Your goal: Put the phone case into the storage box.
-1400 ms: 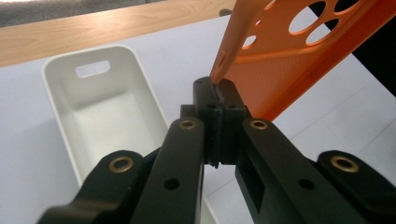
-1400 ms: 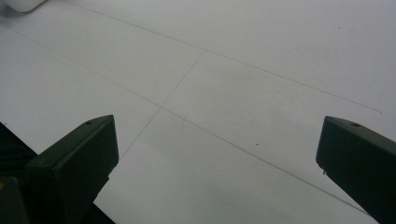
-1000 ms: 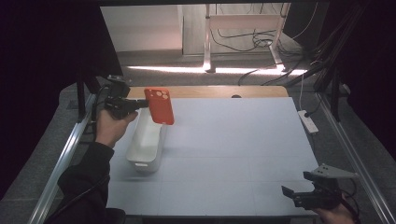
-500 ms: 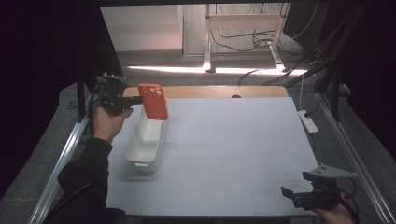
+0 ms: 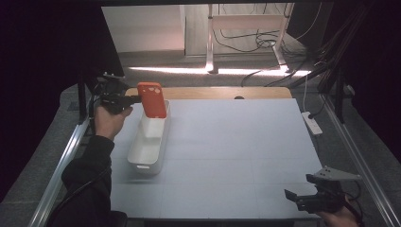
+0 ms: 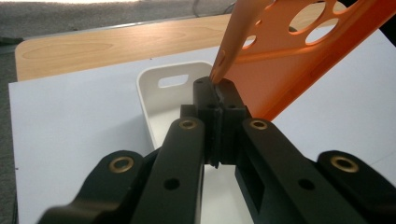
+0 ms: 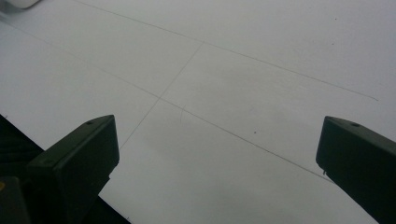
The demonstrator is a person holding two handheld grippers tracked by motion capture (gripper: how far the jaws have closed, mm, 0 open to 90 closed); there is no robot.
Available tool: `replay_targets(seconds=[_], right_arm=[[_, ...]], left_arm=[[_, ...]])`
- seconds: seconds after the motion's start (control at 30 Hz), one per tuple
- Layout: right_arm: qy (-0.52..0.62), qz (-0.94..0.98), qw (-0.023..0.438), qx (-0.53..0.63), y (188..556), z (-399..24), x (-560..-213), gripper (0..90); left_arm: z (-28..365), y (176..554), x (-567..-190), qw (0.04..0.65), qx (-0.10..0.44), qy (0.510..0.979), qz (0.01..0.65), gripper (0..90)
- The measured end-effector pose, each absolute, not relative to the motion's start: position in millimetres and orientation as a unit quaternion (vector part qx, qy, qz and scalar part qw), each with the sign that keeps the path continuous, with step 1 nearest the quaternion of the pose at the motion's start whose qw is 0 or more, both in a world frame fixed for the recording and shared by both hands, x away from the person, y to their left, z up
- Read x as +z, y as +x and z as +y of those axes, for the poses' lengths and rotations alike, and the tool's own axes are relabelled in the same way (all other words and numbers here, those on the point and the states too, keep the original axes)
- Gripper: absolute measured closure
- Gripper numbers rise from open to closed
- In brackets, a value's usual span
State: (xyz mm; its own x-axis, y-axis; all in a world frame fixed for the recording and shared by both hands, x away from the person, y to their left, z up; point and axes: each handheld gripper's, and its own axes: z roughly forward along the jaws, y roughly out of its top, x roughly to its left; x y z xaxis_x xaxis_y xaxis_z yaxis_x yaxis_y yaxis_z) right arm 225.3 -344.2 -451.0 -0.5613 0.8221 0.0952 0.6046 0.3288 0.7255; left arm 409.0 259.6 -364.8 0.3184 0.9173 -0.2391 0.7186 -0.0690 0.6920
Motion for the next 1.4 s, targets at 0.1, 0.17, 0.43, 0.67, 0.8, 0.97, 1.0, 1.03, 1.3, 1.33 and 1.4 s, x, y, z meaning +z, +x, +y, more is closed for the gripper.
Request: replay_targets(seconds=[0.1,0.17,0.43,0.67,0.8,0.97,1.0,1.03,1.3,1.33,1.4], right_arm=[[0.445,0.802,0.145,0.370,225,-344,-451,0.0],[0.444,0.803,0.146,0.370,225,-344,-451,0.0],[0.441,0.805,0.147,0.369,225,-343,-451,0.0],[0.440,0.805,0.147,0.370,225,-343,-451,0.0],[0.440,0.805,0.148,0.369,225,-343,-451,0.0],[0.440,0.805,0.148,0.369,225,-343,-451,0.0],[0.440,0.806,0.148,0.368,225,-343,-451,0.0],[0.440,0.806,0.147,0.368,225,-343,-451,0.0],[0.440,0.805,0.147,0.369,224,-343,-451,0.0],[0.439,0.805,0.147,0.370,224,-343,-451,0.0],[0.439,0.806,0.148,0.369,224,-343,-451,0.0]], left_arm=[[261,412,-366,0.376,0.133,0.718,0.571,89.7],[262,414,-367,0.375,0.135,0.717,0.572,89.7],[265,424,-373,0.375,0.139,0.709,0.580,89.7],[265,433,-383,0.372,0.140,0.705,0.587,89.7],[265,437,-388,0.369,0.138,0.705,0.589,89.7],[264,442,-394,0.366,0.136,0.706,0.591,89.7],[264,443,-396,0.366,0.135,0.706,0.591,89.7],[264,444,-397,0.366,0.134,0.706,0.592,89.7],[262,450,-409,0.359,0.131,0.705,0.597,89.6],[262,451,-410,0.357,0.131,0.706,0.598,89.6],[262,452,-414,0.354,0.130,0.707,0.598,89.6]])
